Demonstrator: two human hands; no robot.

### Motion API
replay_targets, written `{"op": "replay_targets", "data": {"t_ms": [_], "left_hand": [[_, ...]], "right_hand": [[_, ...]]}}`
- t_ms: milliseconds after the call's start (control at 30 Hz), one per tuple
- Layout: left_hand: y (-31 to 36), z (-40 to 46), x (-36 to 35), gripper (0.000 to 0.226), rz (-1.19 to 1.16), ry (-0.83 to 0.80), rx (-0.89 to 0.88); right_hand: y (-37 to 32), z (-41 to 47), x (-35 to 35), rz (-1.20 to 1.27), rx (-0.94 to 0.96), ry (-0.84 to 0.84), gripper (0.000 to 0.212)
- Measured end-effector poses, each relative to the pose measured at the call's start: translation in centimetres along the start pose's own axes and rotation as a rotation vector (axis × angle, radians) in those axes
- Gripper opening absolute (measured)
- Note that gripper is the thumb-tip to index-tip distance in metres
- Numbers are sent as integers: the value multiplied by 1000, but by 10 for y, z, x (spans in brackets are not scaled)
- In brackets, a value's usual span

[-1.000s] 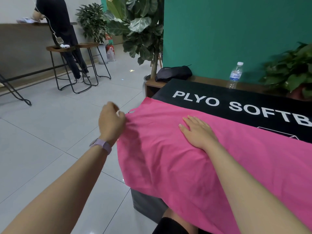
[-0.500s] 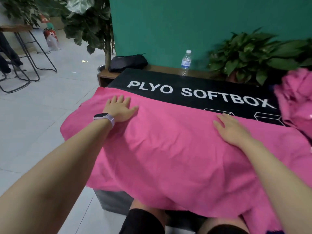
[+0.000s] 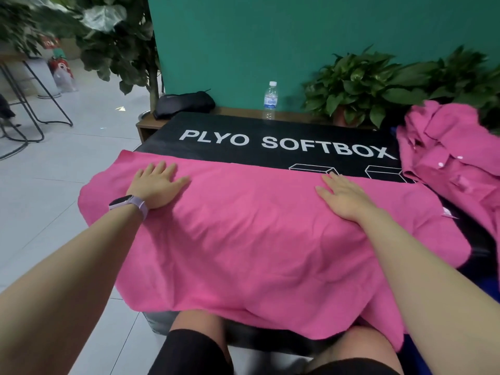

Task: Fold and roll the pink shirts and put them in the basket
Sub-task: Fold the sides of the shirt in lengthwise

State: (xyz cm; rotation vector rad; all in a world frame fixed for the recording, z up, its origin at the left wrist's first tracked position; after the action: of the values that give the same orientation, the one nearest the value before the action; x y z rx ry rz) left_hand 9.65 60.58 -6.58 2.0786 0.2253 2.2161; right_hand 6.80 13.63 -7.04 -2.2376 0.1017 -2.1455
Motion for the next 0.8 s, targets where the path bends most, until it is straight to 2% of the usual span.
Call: {"op": "replay_targets", "data": {"t_ms": [133,300,500,667,800], "left_hand": [[6,-38,-2,82,7,4,-4],[6,-68,-9,87,-16,-92,19],[18,-75,2,93,-79,-116,84],[35,-64,-1,117,-94,-147,203],[38,-42,-5,132,-71,-142,212]], "right_hand": [[8,-33,-1,-1,19,-4,70],[22,-71,-7,-22,34,23,71],[22,-75,-7,-26,27,1,72],[24,-58,-9,-37,15,-50,74],[24,-40,-7,-30,17,-52,75]]}}
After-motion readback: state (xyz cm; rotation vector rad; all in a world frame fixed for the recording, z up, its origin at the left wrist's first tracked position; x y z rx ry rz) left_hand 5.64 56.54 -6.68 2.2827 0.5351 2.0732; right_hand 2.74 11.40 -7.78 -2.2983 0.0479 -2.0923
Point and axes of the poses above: each hand's wrist, its own z-axis towards the middle knuckle, its own x-axis out of the back of the hand, y = z × x, the point moved 7 cm from there along z, towards the middle knuckle, and after that the axes turned 5 degrees about -z, right-handed, at the moved point
